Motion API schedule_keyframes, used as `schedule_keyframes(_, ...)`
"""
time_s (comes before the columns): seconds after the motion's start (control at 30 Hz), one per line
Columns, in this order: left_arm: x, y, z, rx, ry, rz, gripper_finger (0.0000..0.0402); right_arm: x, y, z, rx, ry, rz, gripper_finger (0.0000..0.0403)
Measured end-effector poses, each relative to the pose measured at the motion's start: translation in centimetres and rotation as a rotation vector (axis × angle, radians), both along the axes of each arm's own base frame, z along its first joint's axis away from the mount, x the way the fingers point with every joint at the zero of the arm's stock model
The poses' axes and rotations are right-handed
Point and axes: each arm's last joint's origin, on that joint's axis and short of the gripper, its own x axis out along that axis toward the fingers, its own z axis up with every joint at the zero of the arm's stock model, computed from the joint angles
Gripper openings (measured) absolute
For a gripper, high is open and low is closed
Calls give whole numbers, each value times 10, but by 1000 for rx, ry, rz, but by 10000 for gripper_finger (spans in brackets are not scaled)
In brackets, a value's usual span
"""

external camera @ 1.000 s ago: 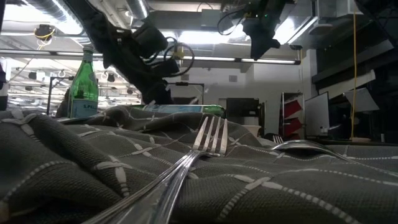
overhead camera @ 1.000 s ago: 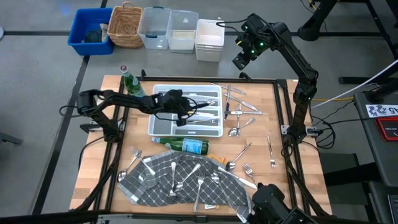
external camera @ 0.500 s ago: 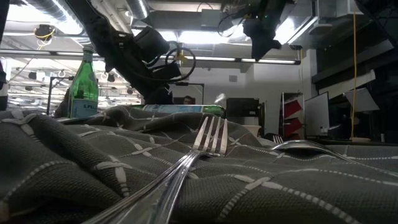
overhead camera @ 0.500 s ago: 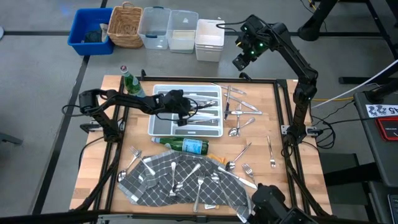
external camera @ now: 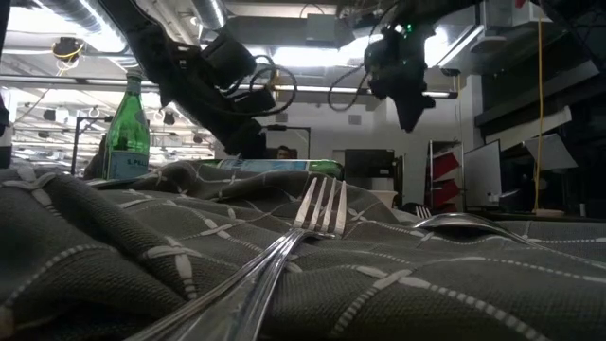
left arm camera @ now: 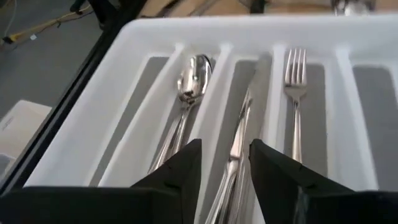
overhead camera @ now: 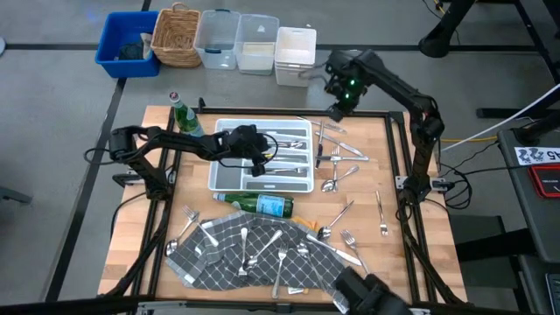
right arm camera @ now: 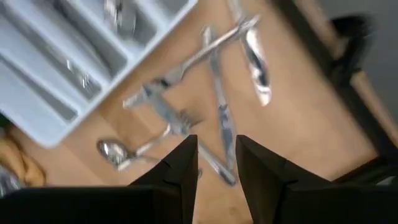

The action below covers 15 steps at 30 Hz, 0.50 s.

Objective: Sort silverware
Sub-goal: Put the silver table knife into the silverware tray

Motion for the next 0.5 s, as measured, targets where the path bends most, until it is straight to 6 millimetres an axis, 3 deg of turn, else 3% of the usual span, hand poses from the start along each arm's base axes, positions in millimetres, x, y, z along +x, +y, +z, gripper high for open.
schedule_keyframes(0.27,-5,-1,19,-44,-91,51,123,12,32,-59,137,159,186,113)
schedule_keyframes(0.5,-5,-2,21,-46,-96,53,123,18,58,-114,86,289,274,113)
